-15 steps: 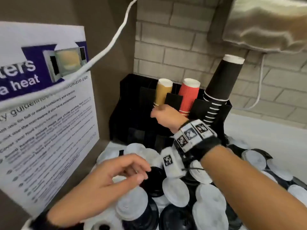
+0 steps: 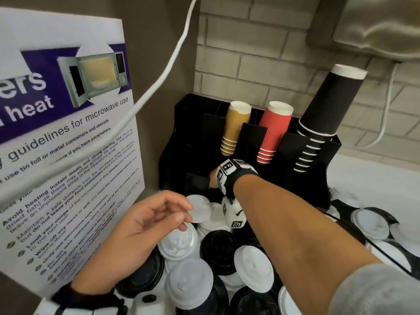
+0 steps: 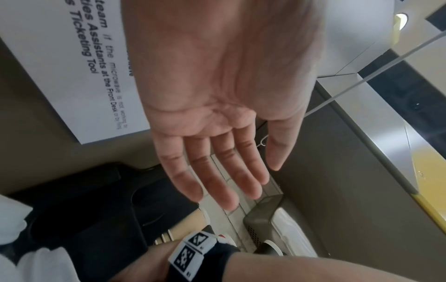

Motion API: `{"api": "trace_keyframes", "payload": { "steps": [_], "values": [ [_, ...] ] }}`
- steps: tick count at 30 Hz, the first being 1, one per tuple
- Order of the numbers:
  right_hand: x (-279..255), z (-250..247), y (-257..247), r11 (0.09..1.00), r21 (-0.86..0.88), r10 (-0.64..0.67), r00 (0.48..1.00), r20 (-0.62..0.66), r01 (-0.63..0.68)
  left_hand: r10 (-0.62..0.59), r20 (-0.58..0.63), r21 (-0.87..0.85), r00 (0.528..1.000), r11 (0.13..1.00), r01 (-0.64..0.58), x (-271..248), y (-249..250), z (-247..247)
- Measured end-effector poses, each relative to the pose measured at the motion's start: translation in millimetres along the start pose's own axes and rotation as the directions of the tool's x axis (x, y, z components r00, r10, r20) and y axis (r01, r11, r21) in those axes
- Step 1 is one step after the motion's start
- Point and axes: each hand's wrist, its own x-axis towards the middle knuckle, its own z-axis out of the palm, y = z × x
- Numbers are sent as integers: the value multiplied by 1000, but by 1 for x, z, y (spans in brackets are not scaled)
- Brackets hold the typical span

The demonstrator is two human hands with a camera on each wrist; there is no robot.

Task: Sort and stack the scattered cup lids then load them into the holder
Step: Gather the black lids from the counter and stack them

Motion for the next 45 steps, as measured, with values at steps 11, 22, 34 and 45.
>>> {"api": "trace_keyframes", "payload": {
  "steps": [11, 22, 34, 45],
  "values": [
    [2, -7, 8, 998, -52, -45, 999, -19, 44, 10, -16, 12, 1000, 1000, -10, 8, -1, -6],
    [-96, -41, 48, 909, 406, 202, 749, -631, 98, -19, -195, 127, 981, 991, 45, 15, -7, -2],
    [-163, 21, 19, 80, 924, -251, 904, -345, 375, 208, -151, -1, 966, 978, -210, 29, 1, 44],
    [-171, 37, 24, 71, 853, -219, 843, -492, 516, 102, -324, -141, 940, 978, -155, 23, -1, 63]
  ]
}}
